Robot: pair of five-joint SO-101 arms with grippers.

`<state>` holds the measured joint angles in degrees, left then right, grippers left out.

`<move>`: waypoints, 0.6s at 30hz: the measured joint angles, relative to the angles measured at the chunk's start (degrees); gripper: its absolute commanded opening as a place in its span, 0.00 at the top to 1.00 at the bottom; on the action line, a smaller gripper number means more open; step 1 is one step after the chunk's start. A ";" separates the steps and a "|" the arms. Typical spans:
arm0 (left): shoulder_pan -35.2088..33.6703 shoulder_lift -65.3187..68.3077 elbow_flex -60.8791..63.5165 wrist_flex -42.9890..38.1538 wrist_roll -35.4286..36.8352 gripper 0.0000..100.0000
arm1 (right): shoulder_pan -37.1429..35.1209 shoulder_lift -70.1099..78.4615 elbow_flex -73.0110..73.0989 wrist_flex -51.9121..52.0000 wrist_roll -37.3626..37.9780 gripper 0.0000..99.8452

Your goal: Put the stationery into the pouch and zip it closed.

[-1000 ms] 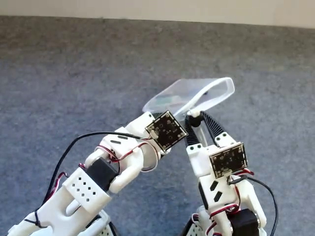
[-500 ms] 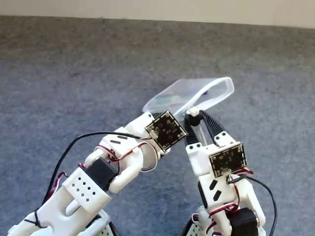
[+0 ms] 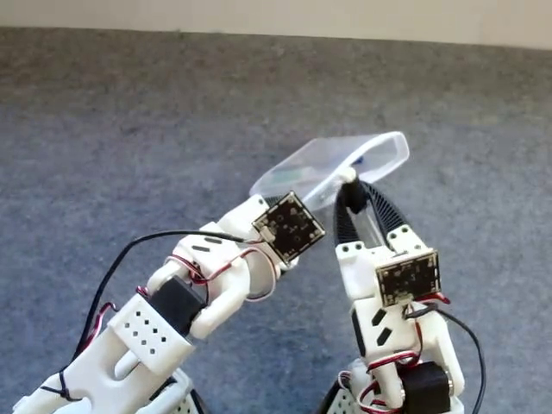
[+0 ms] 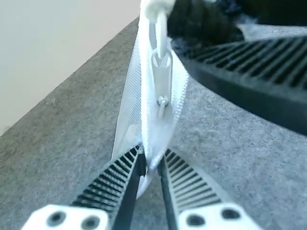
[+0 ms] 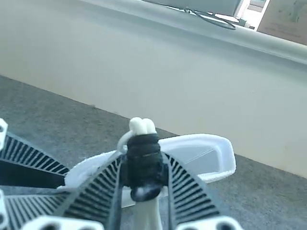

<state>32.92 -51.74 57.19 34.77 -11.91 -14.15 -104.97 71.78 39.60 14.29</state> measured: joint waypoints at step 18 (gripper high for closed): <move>-0.09 -4.13 0.00 3.34 0.70 1.00 | 3.43 0.00 0.26 -2.73 0.09 1.00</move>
<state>32.84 -55.87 57.19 38.11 -11.21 -10.73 -104.97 72.04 36.88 14.37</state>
